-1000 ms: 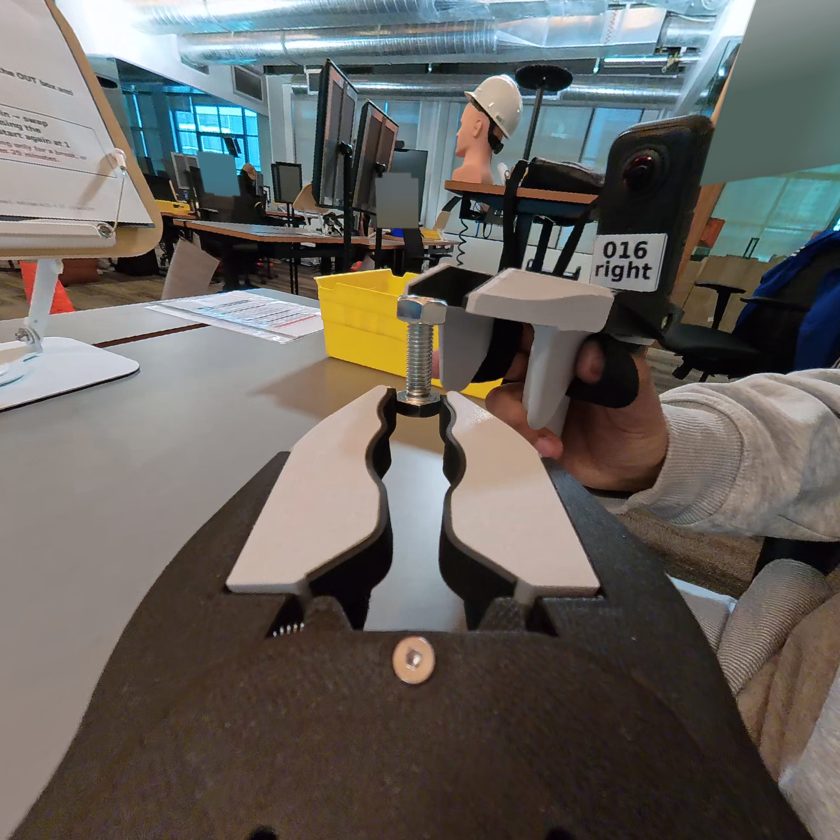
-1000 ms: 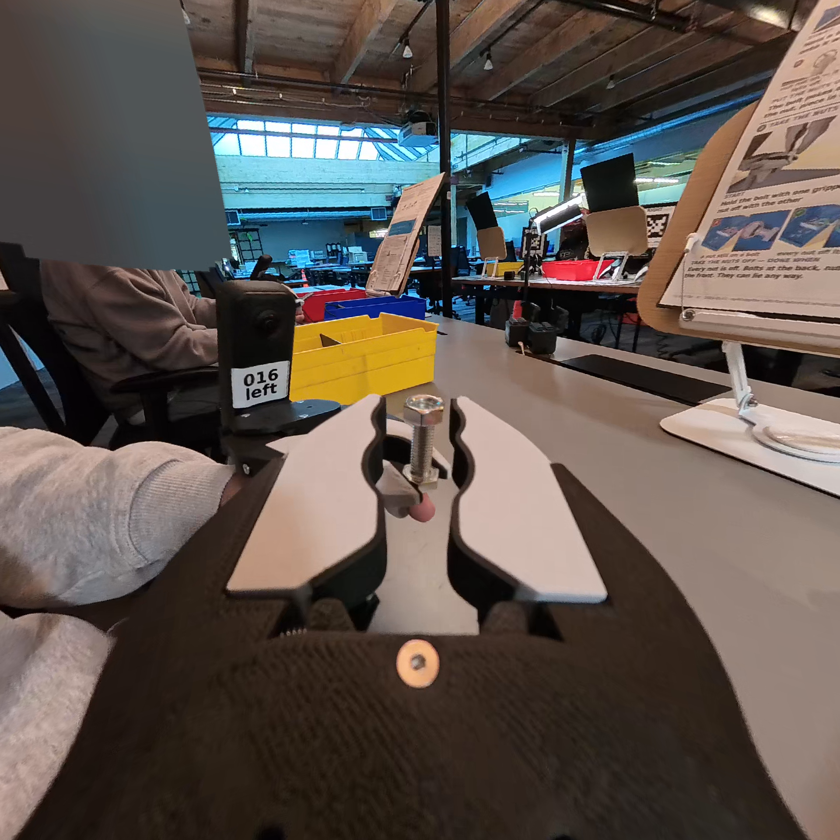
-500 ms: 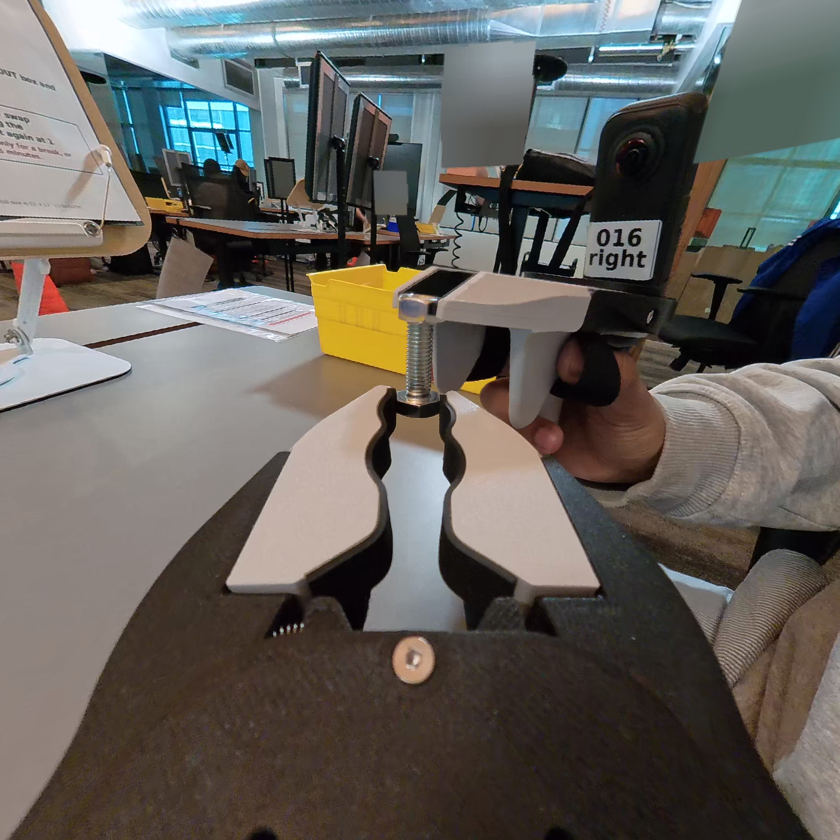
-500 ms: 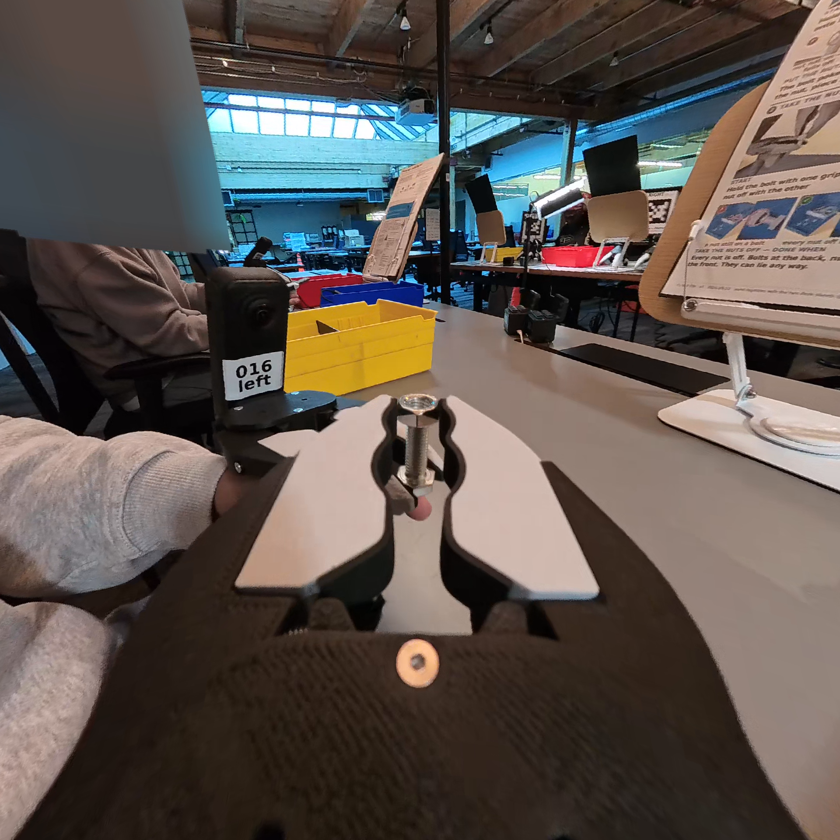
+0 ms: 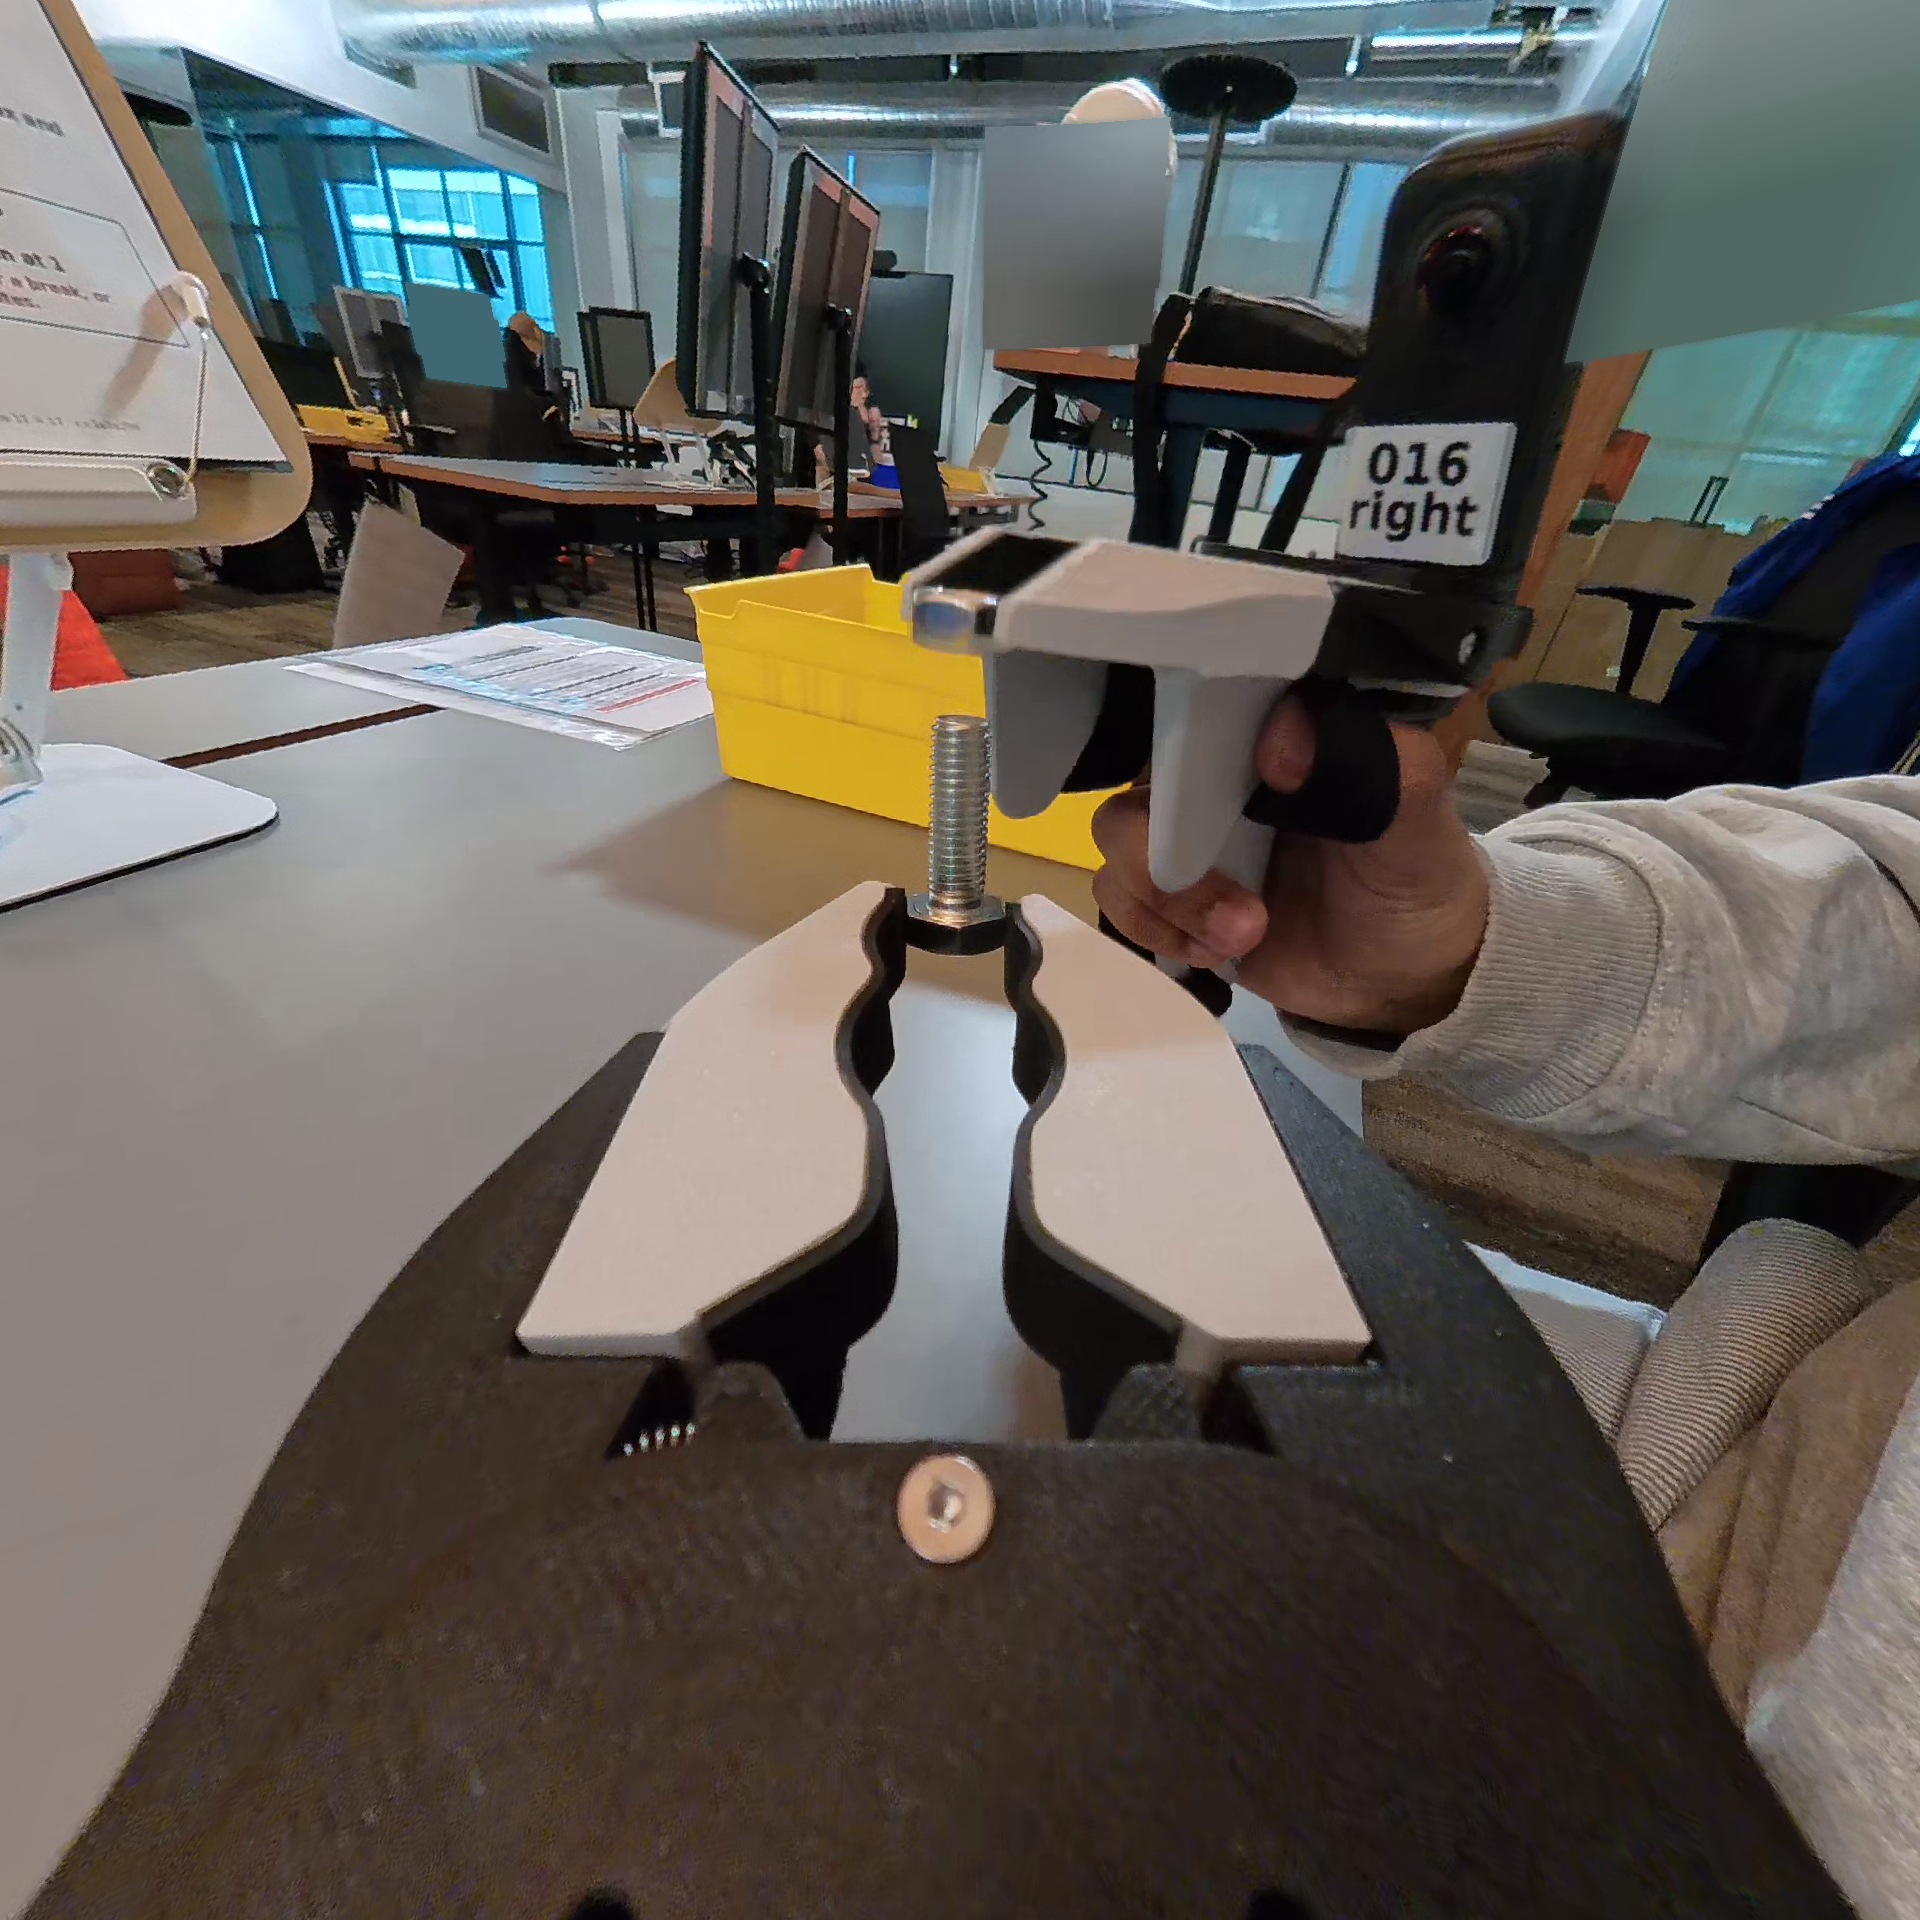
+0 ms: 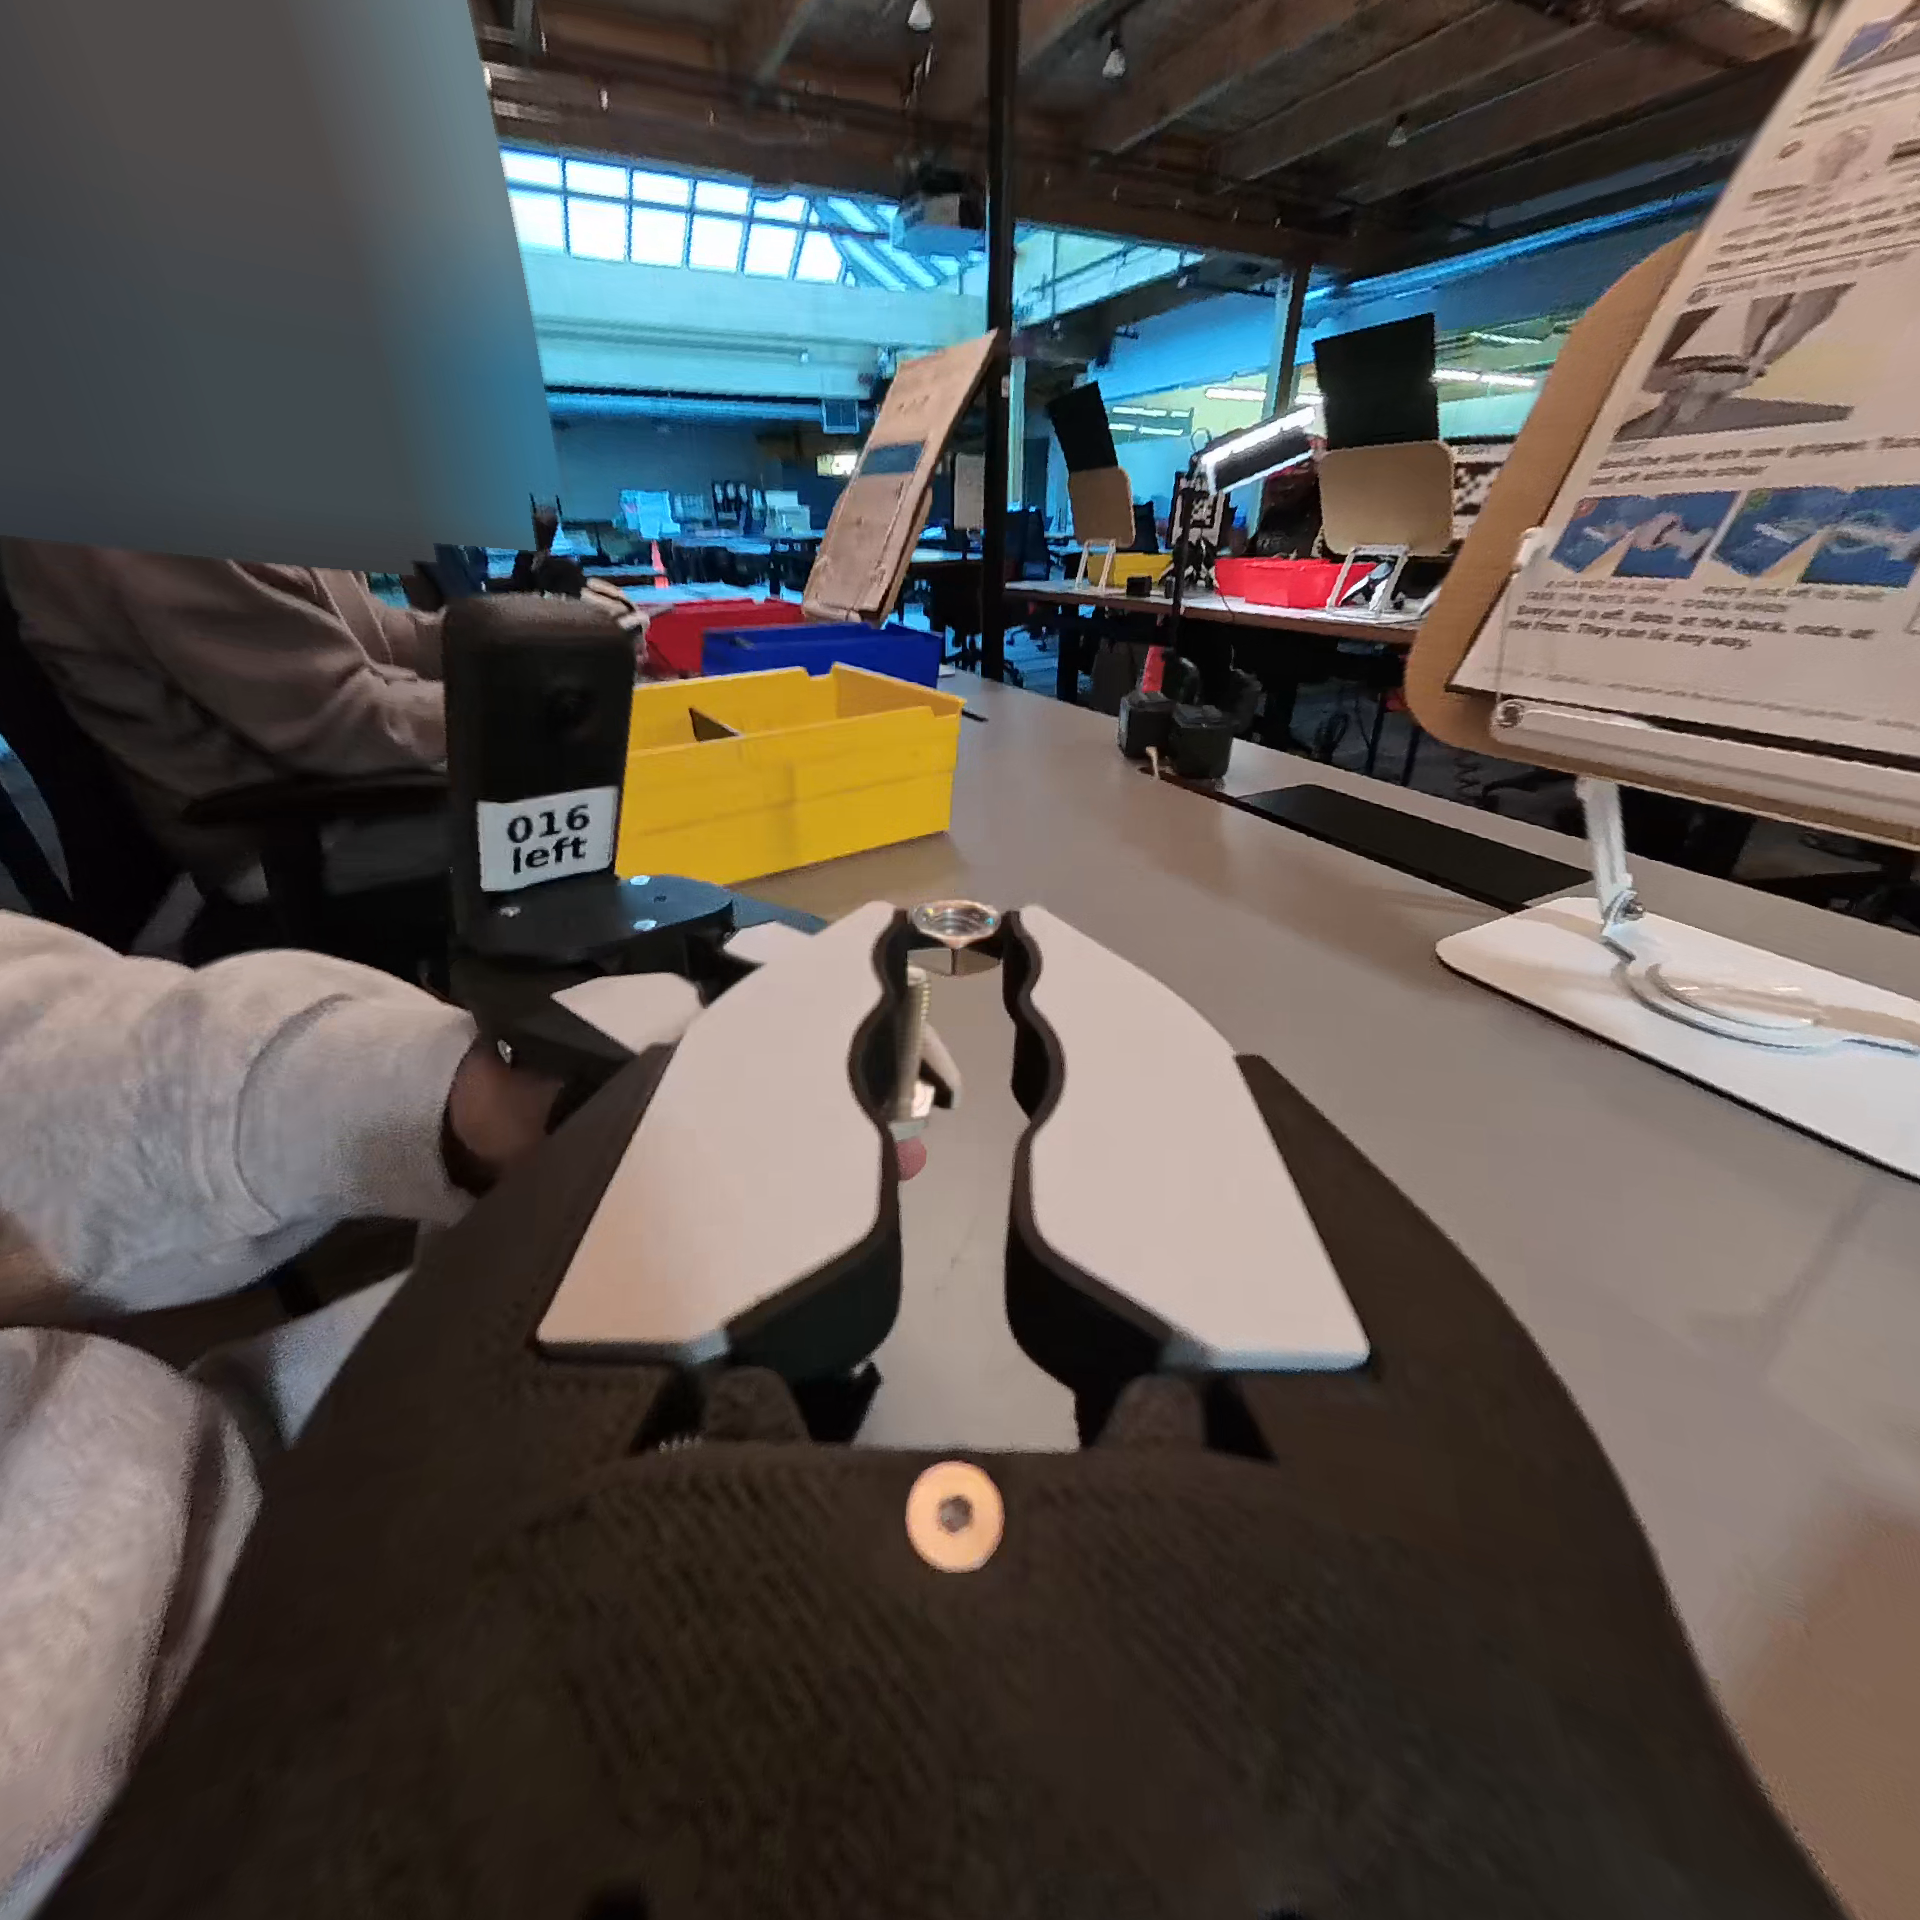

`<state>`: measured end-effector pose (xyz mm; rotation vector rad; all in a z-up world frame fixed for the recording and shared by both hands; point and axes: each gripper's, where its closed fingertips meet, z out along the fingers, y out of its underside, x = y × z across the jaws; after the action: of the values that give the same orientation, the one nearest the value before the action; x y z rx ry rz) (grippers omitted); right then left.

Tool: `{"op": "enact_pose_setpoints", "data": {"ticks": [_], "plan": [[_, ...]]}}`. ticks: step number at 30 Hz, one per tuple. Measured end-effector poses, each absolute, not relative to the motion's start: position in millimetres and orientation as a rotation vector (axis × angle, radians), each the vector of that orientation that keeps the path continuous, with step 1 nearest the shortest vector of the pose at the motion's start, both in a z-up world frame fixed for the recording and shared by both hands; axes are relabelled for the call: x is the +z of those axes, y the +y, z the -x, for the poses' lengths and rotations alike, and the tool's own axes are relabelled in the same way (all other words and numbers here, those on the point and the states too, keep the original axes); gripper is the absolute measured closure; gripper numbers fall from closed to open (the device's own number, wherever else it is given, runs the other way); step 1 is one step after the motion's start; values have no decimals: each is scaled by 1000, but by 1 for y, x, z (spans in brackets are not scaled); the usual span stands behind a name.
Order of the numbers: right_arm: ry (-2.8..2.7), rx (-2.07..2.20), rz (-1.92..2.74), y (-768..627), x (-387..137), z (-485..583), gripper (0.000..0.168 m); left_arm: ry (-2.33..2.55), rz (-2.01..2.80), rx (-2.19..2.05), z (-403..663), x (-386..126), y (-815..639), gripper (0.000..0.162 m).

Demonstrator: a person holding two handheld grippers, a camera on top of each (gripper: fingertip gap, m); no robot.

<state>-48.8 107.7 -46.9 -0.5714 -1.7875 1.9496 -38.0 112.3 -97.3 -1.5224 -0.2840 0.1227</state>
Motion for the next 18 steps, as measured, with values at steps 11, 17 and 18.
{"op": "enact_pose_setpoints", "data": {"ticks": [11, 17, 18], "plan": [[-1829, 1901, 512, 94, -52, 42, 151, -278, 1505, 124, 38, -95, 112, 143], [-1816, 1919, 516, 94, -51, 41, 151, -272, 1481, 95, 35, -92, 112, 143], [-1812, 1919, 513, 95, -51, 41, 151, -273, 1479, 92, 35, -92, 112, 142]]}}
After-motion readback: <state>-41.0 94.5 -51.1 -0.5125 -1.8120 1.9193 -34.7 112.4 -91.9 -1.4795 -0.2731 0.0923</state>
